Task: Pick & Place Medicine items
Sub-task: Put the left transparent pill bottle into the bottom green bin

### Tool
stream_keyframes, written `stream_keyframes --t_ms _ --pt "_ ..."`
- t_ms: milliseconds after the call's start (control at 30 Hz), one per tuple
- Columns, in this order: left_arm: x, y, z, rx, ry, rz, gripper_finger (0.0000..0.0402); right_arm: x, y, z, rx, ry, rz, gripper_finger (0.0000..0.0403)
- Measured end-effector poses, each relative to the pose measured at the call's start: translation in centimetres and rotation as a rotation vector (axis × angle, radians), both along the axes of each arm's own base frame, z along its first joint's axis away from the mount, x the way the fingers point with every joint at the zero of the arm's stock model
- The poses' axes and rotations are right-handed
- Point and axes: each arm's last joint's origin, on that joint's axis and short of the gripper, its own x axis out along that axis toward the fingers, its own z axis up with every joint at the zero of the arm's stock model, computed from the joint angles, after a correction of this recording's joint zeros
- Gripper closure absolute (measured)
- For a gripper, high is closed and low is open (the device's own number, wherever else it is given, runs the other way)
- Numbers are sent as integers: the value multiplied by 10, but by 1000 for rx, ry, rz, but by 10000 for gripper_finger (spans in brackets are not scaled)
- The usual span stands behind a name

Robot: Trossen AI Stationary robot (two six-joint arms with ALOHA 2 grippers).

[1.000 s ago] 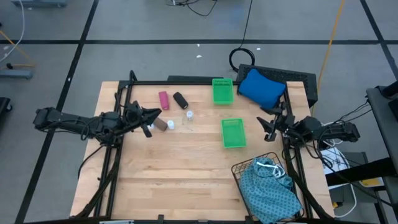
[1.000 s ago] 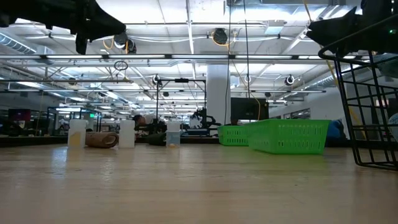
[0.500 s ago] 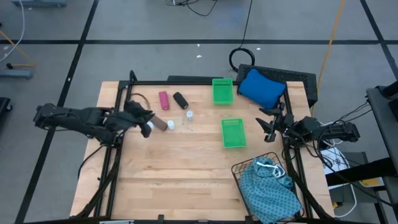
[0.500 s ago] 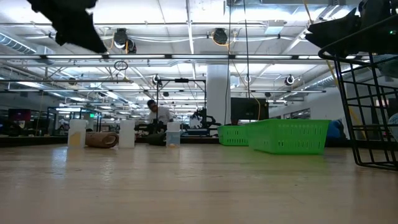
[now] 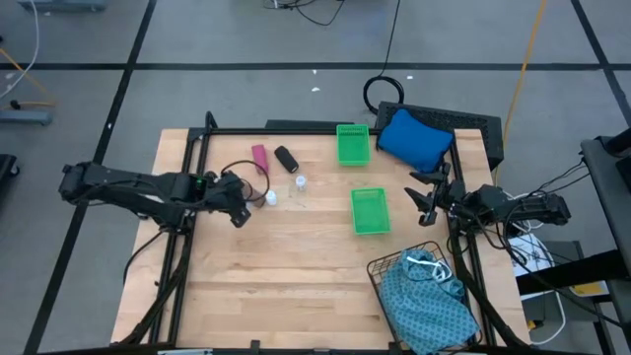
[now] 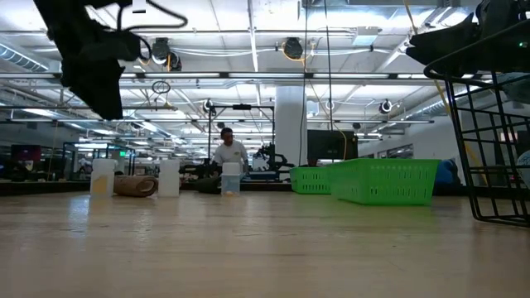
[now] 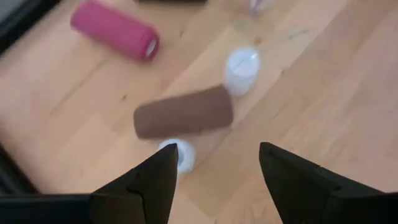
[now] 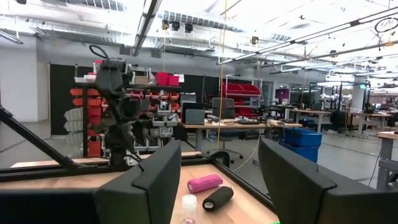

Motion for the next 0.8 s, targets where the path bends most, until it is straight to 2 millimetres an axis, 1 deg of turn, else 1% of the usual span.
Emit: stream_keyframes --t_ms 200,400,567,667,800 --pt "10 15 -18 -90 129 132 169 0 0 0 9 -3 3 194" --pt "16 29 -32 -107 231 164 170 0 0 0 8 -3 3 194" --pt "12 38 -40 -106 294 201 169 0 0 -1 8 4 3 197" --pt "9 39 -35 -36 267 220 169 1 0 -3 6 26 3 196" --pt "-5 30 -14 132 135 250 169 1 0 -4 5 41 3 196"
